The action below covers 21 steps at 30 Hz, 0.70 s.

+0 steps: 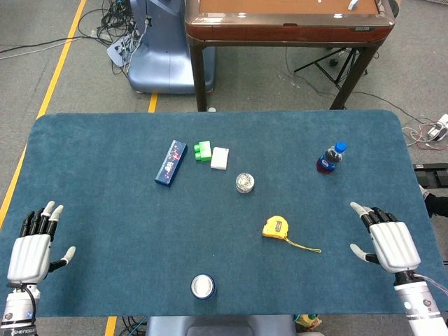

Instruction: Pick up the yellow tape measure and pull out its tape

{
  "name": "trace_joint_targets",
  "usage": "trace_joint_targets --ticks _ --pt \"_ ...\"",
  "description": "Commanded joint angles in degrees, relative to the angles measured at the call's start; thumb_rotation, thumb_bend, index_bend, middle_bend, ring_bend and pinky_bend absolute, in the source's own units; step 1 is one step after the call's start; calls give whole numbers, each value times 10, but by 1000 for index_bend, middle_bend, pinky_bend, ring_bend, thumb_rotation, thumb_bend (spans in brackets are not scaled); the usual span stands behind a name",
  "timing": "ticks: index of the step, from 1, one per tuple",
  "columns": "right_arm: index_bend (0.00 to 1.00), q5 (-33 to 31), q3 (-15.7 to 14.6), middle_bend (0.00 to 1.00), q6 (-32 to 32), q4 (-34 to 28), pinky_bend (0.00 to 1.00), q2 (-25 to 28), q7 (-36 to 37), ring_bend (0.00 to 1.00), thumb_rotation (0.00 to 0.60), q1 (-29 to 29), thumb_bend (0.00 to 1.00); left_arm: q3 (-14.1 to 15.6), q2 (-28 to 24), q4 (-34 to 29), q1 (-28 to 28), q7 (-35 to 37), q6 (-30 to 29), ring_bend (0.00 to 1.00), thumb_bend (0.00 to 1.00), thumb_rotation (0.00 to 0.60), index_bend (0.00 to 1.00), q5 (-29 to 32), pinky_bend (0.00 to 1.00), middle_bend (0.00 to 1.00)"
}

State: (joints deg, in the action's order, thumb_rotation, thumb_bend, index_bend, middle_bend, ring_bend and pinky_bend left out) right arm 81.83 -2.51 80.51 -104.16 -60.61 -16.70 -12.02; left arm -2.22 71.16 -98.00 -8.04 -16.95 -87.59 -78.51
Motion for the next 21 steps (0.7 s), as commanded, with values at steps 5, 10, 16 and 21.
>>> trace_joint_targets --ticks 5,10,16,21 --pt "165 -15 15 277 -23 -1 321 -11 -10 247 600 -7 268 -6 4 -2 0 -10 3 0 225 600 0 -2 0 0" --pt "164 -37 29 283 -52 -14 321 -35 -48 253 600 -25 260 -8 4 -6 0 -5 8 0 225 600 0 -3 0 0" --pt "164 -110 55 282 -115 -30 321 -80 -114 253 600 -67 238 -8 1 -7 4 1 8 0 225 600 0 -8 0 0" --pt "164 -177 76 281 -167 -13 322 -133 -159 253 600 -112 189 -10 -6 -11 7 29 13 0 225 600 0 -8 0 0"
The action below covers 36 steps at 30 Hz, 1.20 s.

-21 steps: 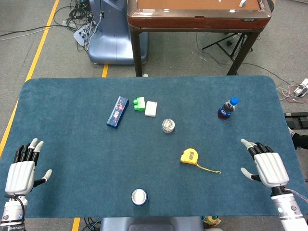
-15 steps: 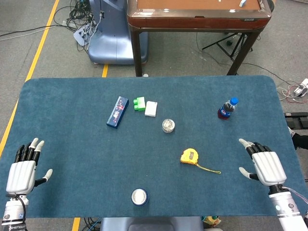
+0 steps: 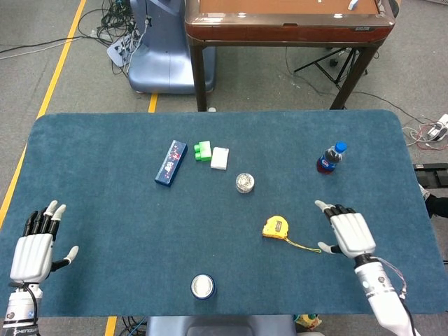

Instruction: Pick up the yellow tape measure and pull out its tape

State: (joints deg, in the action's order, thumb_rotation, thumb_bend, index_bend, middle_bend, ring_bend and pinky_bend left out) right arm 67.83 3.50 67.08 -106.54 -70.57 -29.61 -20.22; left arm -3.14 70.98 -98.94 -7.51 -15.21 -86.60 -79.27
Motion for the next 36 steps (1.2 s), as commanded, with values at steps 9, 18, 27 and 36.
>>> trace_joint_targets --ticks 9,18,27,36 --pt "164 -132 39 281 -81 63 322 -112 -92 253 600 -101 186 -1 -11 4 6 30 6 0 225 600 0 -6 0 0" --pt "164 -175 36 281 -95 101 322 -156 -117 253 600 -140 186 -2 -17 7 12 50 8 0 225 600 0 -7 0 0" --pt "203 -198 23 324 -100 114 322 -166 -128 273 600 -162 260 -2 -20 8 16 59 9 0 226 600 0 -9 0 0" --pt "221 -212 9 328 -104 119 322 -168 -130 275 600 -176 263 -2 -20 6 18 57 10 0 225 600 0 -11 0 0"
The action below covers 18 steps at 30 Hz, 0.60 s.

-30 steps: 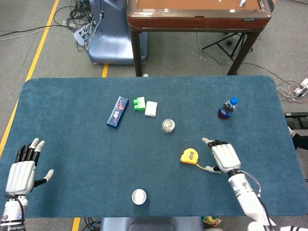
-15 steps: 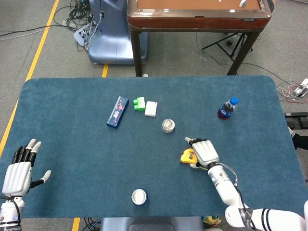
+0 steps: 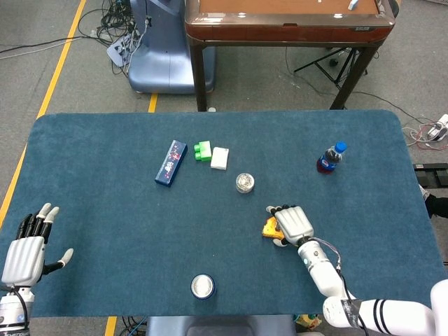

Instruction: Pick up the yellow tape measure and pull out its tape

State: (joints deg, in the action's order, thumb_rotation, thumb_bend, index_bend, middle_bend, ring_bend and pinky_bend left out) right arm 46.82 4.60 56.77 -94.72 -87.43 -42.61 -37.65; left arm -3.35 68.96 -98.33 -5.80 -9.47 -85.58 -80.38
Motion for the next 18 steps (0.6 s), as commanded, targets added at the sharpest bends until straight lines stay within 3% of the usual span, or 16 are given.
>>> trace_joint_targets --ticks 1,7,18 --pt "224 -3 -3 328 -1 0 322 0 0 275 600 -3 264 -1 0 -1 1 0 0 0 225 600 0 1 0 0" --pt "256 -6 -9 329 1 -1 322 3 3 281 600 -9 314 -2 0 -6 2 0 1 0 225 600 0 2 0 0" --pt "270 -14 -25 330 5 -6 322 9 4 289 600 -15 315 -4 4 -5 -1 -2 7 0 226 600 0 4 0 0"
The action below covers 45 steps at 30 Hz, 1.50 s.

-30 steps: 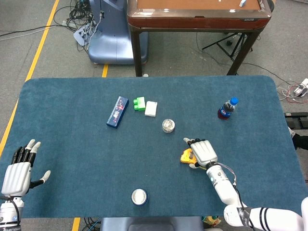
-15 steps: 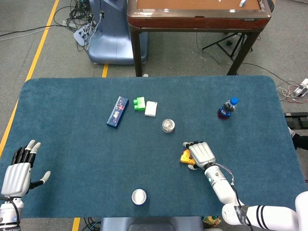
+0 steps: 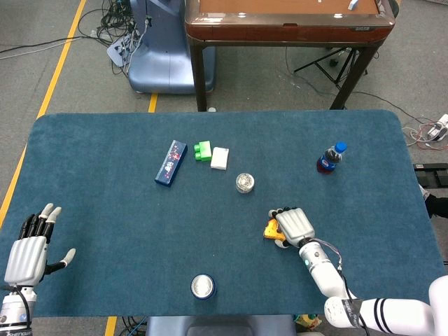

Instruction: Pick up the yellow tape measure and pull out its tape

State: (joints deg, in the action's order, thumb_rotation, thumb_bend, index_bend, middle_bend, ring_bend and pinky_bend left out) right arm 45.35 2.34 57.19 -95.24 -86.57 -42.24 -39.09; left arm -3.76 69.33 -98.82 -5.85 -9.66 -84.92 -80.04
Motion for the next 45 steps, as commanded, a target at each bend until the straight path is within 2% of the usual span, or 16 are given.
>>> trace_joint_targets --ticks 1,10,13,17,22,25,26,31,38,45 --pt "273 0 -3 331 1 -1 322 2 0 291 600 -1 316 -1 1 0 0 -1 1 0 225 600 0 1 0 0" --pt "346 -2 -14 375 7 -10 322 8 -4 325 600 -5 424 -3 3 2 -2 1 6 0 225 600 0 5 0 0" --pt "390 1 -11 410 10 -14 322 10 3 351 600 -5 451 -5 4 3 -4 3 9 0 225 600 0 6 0 0" --pt "489 7 -6 489 12 -15 325 9 13 419 600 -7 556 -8 4 3 -8 4 15 0 225 600 0 8 0 0" --pt "556 6 12 547 10 -31 363 18 13 482 600 -22 638 -22 -4 -5 -27 10 37 0 225 600 0 15 0 0" --pt "593 2 33 580 10 -46 381 23 7 512 600 -40 652 -41 -9 -14 -49 35 66 0 225 600 0 27 0 0" --pt "599 -1 51 587 9 -55 384 23 3 520 600 -54 653 -57 -8 -18 -67 55 86 0 225 600 0 37 0 0" --pt "607 -44 89 603 3 -70 399 14 -12 540 600 -95 671 -92 0 -15 -113 94 147 0 225 600 0 79 0 0" --pt "629 -97 138 624 25 -64 414 -23 -28 572 600 -151 694 -122 31 2 -169 108 204 0 225 600 0 123 0 0" --pt "643 -138 169 639 45 -43 415 -59 -38 591 600 -197 699 -140 57 3 -204 115 234 0 226 600 0 166 0 0"
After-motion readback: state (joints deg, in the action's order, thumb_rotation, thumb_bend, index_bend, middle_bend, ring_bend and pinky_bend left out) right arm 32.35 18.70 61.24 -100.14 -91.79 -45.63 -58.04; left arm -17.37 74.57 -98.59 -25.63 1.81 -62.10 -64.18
